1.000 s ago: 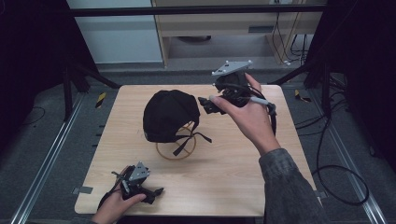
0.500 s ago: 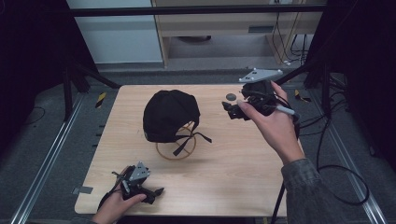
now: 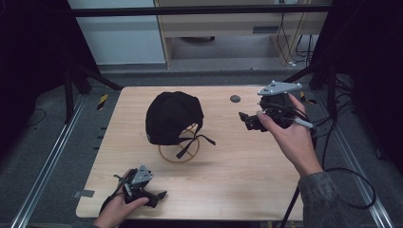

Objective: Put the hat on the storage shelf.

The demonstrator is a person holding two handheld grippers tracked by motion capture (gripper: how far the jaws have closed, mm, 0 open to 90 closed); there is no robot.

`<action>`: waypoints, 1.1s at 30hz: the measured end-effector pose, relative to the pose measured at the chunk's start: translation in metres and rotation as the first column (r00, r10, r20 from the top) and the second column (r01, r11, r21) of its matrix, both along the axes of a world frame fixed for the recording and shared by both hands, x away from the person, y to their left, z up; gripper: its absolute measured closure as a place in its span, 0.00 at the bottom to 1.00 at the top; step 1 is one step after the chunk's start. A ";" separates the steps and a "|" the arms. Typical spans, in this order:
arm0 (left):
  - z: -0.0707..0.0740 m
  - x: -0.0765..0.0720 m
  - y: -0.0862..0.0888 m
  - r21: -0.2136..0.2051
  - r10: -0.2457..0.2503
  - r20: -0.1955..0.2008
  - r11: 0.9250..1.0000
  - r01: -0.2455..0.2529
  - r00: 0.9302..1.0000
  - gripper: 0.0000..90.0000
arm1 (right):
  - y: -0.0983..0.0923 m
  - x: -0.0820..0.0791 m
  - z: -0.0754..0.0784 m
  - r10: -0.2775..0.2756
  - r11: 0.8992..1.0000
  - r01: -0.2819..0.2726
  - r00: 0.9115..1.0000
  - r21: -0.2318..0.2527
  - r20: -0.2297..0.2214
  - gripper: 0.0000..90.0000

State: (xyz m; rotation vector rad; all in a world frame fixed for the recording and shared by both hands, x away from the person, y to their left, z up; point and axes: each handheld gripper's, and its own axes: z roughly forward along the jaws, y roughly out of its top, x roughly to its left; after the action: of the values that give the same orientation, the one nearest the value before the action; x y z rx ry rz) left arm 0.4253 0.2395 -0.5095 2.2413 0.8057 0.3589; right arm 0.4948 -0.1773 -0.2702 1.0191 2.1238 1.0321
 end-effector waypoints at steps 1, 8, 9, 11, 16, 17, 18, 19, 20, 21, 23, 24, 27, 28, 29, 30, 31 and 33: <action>0.000 0.000 0.000 0.000 0.000 0.000 1.000 0.000 1.000 0.00 | -0.001 -0.001 -0.002 -0.001 1.000 0.001 1.000 -0.003 -0.002 0.09; 0.000 0.000 0.000 0.000 0.001 0.001 1.000 -0.001 1.000 0.00 | -0.009 -0.004 -0.016 -0.006 1.000 0.006 1.000 -0.009 -0.017 0.09; 0.000 0.000 0.000 0.000 0.001 0.001 1.000 -0.001 1.000 0.00 | -0.010 -0.005 -0.017 -0.007 1.000 0.006 1.000 -0.012 -0.018 0.09; 0.000 0.000 0.000 0.000 0.001 0.001 1.000 -0.001 1.000 0.00 | -0.014 -0.006 -0.024 -0.011 1.000 0.010 1.000 -0.020 -0.020 0.09; 0.000 0.000 0.000 -0.001 0.002 -0.001 1.000 -0.002 1.000 0.00 | -0.019 -0.008 -0.033 -0.018 0.999 0.017 1.000 -0.028 -0.022 0.10; 0.000 0.000 0.000 0.003 0.000 -0.001 1.000 0.000 1.000 0.00 | -0.020 -0.010 -0.039 -0.024 1.000 0.023 0.999 -0.020 -0.028 0.10; 0.000 0.000 0.000 0.003 0.000 -0.001 1.000 0.000 1.000 0.00 | -0.021 -0.010 -0.043 -0.024 1.000 0.023 0.999 -0.021 -0.030 0.10; 0.000 0.000 0.000 0.003 0.000 -0.001 1.000 0.000 1.000 0.00 | -0.021 -0.011 -0.047 -0.022 0.999 0.022 0.999 -0.027 -0.033 0.10; 0.000 0.000 0.000 0.003 0.000 -0.001 1.000 0.000 1.000 0.00 | -0.021 -0.011 -0.047 -0.022 0.999 0.022 0.999 -0.027 -0.033 0.10; 0.000 0.000 0.000 0.003 0.000 -0.001 1.000 0.000 1.000 0.00 | -0.022 -0.012 -0.056 -0.027 0.999 0.026 0.999 -0.036 -0.043 0.11; 0.000 0.000 0.000 0.003 0.000 -0.001 1.000 0.000 1.000 0.00 | -0.022 -0.013 -0.064 -0.026 0.999 0.024 0.999 -0.047 -0.046 0.11; 0.000 0.000 0.000 0.003 0.000 -0.001 1.000 0.000 1.000 0.00 | -0.022 -0.013 -0.068 -0.028 0.999 0.026 0.998 -0.048 -0.049 0.11; 0.000 0.000 0.000 0.003 0.000 -0.001 1.000 0.000 1.000 0.00 | -0.022 -0.014 -0.081 -0.031 0.998 0.027 0.997 -0.052 -0.068 0.11; 0.000 0.000 0.000 0.003 0.000 -0.001 1.000 0.000 1.000 0.00 | -0.022 -0.014 -0.086 -0.029 0.998 0.025 0.997 -0.059 -0.073 0.11; 0.000 0.000 0.000 0.003 0.000 -0.001 1.000 0.000 1.000 0.00 | -0.022 -0.014 -0.091 -0.030 0.998 0.026 0.996 -0.057 -0.078 0.12; 0.000 0.000 0.000 0.003 0.000 -0.001 1.000 0.000 1.000 0.00 | -0.022 -0.014 -0.096 -0.029 0.998 0.024 0.996 -0.054 -0.086 0.12; 0.000 0.000 0.000 0.003 0.000 -0.001 1.000 0.000 1.000 0.00 | -0.022 -0.014 -0.100 -0.029 0.998 0.025 0.995 -0.051 -0.092 0.12; 0.000 0.000 0.000 0.003 0.000 -0.001 1.000 0.000 1.000 0.00 | -0.022 -0.014 -0.104 -0.028 0.999 0.023 0.995 -0.048 -0.095 0.12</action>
State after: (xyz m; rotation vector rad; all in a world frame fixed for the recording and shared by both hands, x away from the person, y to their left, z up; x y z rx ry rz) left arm 0.4250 0.2396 -0.5094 2.2448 0.8062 0.3595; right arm 0.4805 -0.1997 -0.3746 1.0901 2.1952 0.9336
